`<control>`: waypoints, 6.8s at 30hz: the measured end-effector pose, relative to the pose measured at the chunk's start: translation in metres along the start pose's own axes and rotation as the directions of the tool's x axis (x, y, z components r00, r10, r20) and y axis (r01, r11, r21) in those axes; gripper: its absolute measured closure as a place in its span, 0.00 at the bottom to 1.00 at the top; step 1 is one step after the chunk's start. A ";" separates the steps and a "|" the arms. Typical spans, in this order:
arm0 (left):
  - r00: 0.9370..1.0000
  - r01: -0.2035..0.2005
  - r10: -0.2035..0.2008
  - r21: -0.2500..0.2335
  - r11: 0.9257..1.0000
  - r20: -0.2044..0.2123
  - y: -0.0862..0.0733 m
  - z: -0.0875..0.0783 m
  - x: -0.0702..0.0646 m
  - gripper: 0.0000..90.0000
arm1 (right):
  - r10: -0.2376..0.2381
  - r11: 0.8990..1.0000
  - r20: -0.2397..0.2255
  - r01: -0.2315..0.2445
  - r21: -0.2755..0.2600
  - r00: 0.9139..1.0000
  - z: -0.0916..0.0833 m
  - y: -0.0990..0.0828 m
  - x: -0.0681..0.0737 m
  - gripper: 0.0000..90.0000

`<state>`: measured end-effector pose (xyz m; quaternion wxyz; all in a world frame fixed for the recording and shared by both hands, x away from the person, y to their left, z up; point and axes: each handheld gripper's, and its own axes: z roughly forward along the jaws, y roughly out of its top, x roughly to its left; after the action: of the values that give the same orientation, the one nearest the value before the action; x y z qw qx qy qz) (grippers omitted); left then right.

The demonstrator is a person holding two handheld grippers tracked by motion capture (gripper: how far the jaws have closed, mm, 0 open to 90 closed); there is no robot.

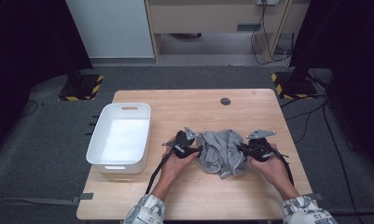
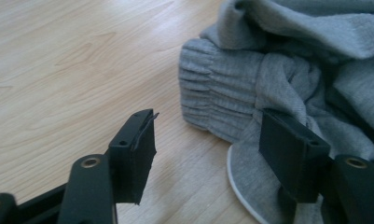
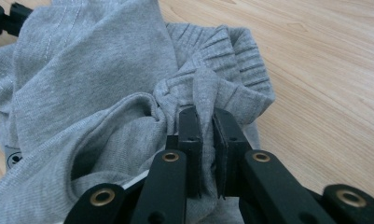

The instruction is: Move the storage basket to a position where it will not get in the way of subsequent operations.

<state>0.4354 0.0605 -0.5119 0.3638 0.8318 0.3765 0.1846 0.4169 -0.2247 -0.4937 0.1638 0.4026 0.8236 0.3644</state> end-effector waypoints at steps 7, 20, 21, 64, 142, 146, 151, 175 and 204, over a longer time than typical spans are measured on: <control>0.999 0.026 -0.025 -0.019 0.999 0.040 0.000 0.009 -0.002 0.35 | 0.006 1.000 -0.006 -0.006 0.004 1.000 0.001 -0.001 0.001 0.93; 0.996 0.049 -0.053 0.060 0.997 0.073 -0.008 0.011 0.000 0.44 | 0.008 1.000 -0.006 -0.008 0.006 1.000 0.002 -0.002 0.001 0.92; 0.995 0.052 -0.057 0.065 0.997 0.084 -0.009 0.012 0.000 0.47 | 0.010 1.000 -0.005 -0.010 0.006 1.000 0.002 -0.002 0.001 0.92; 0.996 -0.035 0.040 0.072 0.997 -0.077 -0.021 -0.021 0.005 0.96 | 0.020 0.996 0.144 -0.032 0.081 0.989 -0.007 -0.014 -0.036 0.94; 0.999 0.013 -0.014 -0.008 1.000 -0.051 -0.010 -0.013 0.002 0.91 | 0.032 0.998 0.141 -0.025 -0.053 0.990 -0.017 -0.006 -0.029 0.93; 0.998 0.001 -0.002 -0.025 1.000 -0.055 -0.004 -0.018 0.002 0.91 | 0.032 0.997 0.135 -0.022 -0.078 0.990 -0.020 -0.003 -0.030 0.93; 0.998 -0.010 0.006 -0.053 0.999 -0.061 0.004 -0.025 0.002 0.91 | 0.040 0.995 0.123 -0.027 -0.100 0.992 -0.024 -0.002 -0.032 0.93; 0.997 -0.042 0.035 -0.100 0.994 -0.075 0.028 -0.044 0.005 0.91 | 0.045 0.986 0.095 -0.029 -0.164 0.994 -0.040 0.019 -0.034 0.93; 0.992 -0.071 0.052 -0.174 0.982 -0.111 0.051 -0.078 0.017 0.91 | 0.022 0.972 0.084 -0.001 -0.233 0.996 -0.071 0.052 -0.032 0.94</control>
<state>0.4265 0.0868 -0.4213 0.4102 0.7962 0.3514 0.2725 0.4254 -0.2618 -0.4087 0.2433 0.4007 0.7650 0.4416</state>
